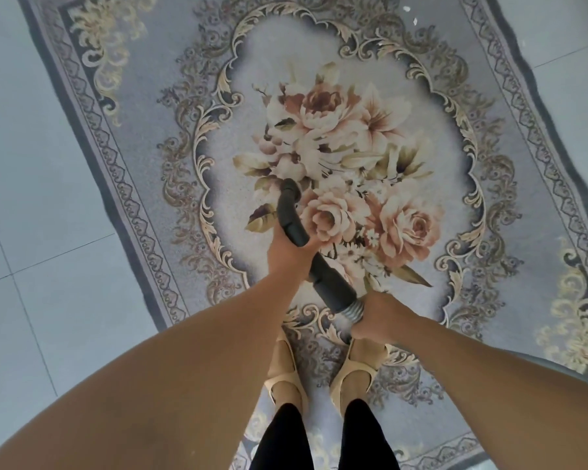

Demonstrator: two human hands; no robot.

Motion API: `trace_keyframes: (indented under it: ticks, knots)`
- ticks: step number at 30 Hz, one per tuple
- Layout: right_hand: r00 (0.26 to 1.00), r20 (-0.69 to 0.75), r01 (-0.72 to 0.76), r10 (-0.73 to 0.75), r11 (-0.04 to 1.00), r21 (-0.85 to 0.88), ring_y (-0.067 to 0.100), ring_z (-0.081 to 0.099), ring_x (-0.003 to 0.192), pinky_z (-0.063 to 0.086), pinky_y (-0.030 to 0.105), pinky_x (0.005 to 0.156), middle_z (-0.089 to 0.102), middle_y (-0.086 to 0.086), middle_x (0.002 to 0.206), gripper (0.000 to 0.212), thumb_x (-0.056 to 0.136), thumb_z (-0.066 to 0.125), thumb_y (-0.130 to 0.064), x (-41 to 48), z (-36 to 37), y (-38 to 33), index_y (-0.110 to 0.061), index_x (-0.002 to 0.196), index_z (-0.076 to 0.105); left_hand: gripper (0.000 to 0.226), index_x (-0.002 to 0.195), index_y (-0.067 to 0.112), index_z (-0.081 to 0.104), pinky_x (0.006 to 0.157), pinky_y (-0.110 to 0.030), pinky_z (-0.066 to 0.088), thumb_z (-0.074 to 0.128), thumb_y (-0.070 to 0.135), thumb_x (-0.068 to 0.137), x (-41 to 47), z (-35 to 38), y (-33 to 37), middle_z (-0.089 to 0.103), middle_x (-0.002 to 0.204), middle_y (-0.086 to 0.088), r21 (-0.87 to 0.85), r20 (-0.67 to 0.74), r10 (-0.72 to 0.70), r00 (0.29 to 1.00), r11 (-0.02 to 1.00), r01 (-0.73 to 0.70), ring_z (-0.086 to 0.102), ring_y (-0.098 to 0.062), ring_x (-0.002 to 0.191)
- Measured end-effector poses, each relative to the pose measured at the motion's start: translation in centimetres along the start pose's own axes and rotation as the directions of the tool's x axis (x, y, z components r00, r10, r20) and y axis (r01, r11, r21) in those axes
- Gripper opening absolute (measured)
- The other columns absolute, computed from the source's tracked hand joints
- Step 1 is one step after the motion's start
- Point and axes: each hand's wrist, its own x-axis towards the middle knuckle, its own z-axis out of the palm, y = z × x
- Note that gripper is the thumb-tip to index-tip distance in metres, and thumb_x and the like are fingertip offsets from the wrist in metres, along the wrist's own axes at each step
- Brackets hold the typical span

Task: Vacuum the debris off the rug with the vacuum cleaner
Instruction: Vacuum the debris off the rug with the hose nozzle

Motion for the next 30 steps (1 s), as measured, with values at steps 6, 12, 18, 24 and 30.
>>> trace_keyframes:
  ticks: [6, 12, 18, 24, 30]
  knots:
    - [0.999, -0.011, 0.037, -0.037, 0.999, -0.021, 0.019, 0.056, 0.061, 0.041, 0.024, 0.053, 0.053, 0.000, 0.061, 0.015, 0.074, 0.068, -0.022, 1.4, 0.2, -2.6, -0.016, 0.074, 0.055, 0.070, 0.143, 0.020, 0.036, 0.071, -0.029, 0.053, 0.068, 0.036, 0.083, 1.2, -2.5, -0.1, 0.062, 0.122, -0.006, 0.016, -0.083, 0.012, 0.996, 1.000, -0.011, 0.063, -0.025, 0.101]
    - [1.000, -0.013, 0.002, -0.002, 0.999, 0.036, 0.012, 0.045, 0.051, 0.033, 0.020, 0.049, 0.048, 0.000, 0.059, 0.023, 0.074, 0.068, -0.017, 0.7, 0.6, 0.9, -0.017, 0.063, 0.049, 0.089, 0.152, 0.020, 0.017, 0.069, -0.031, 0.056, 0.070, 0.034, 0.082, -0.4, 0.8, 1.4, 0.056, 0.126, -0.002, 0.034, 0.026, 0.014, 1.000, 0.999, -0.015, 0.062, -0.025, 0.101]
    - [0.992, -0.113, -0.050, 0.055, 0.998, 0.049, 0.020, 0.059, 0.068, 0.046, 0.026, 0.063, 0.056, -0.003, 0.066, 0.024, 0.075, 0.070, -0.024, -0.2, 0.3, 4.0, -0.025, 0.066, 0.048, 0.086, 0.152, 0.025, 0.014, 0.056, -0.022, 0.051, 0.069, 0.030, 0.086, -1.2, 3.8, 2.5, 0.055, 0.115, 0.001, 0.002, 0.149, 0.113, 0.982, 0.993, -0.114, 0.056, -0.016, 0.083]
    - [0.966, -0.243, -0.127, 0.091, 0.982, -0.137, 0.026, 0.066, 0.091, 0.048, 0.030, 0.072, 0.063, 0.003, 0.089, 0.024, 0.084, 0.061, -0.032, 1.6, -0.5, 3.2, -0.017, 0.103, 0.063, 0.069, 0.141, 0.021, 0.036, 0.073, -0.043, 0.060, 0.074, 0.024, 0.083, 2.3, 3.4, 1.4, 0.062, 0.117, -0.009, -0.194, 0.267, -0.158, 0.951, 0.957, 0.214, 0.066, -0.028, 0.097]
    - [0.976, -0.217, -0.061, -0.014, 0.939, -0.337, 0.019, 0.058, 0.079, 0.051, 0.030, 0.073, 0.054, -0.004, 0.080, 0.021, 0.085, 0.062, -0.022, 3.3, 1.0, -0.2, -0.019, 0.106, 0.060, 0.038, 0.124, 0.010, 0.047, 0.085, -0.050, 0.056, 0.062, 0.024, 0.092, 4.0, 1.3, -2.7, 0.060, 0.116, -0.013, -0.219, 0.176, -0.331, 0.927, 0.905, 0.364, 0.061, -0.032, 0.105]
